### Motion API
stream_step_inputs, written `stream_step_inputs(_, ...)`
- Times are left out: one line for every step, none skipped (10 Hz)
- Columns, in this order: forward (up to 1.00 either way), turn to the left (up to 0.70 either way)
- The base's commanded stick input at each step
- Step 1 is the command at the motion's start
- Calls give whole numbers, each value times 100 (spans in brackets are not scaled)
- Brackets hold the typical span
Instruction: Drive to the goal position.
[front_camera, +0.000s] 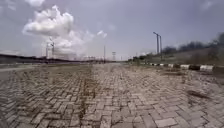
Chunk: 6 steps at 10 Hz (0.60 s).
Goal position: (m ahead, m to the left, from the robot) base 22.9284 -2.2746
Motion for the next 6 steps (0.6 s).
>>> stream_step_inputs(85, 0)
stream_step_inputs(85, 0)
stream_step_inputs(85, 0)
stream_step_inputs(85, 0)
stream_step_inputs(85, 0)
stream_step_inputs(85, 0)
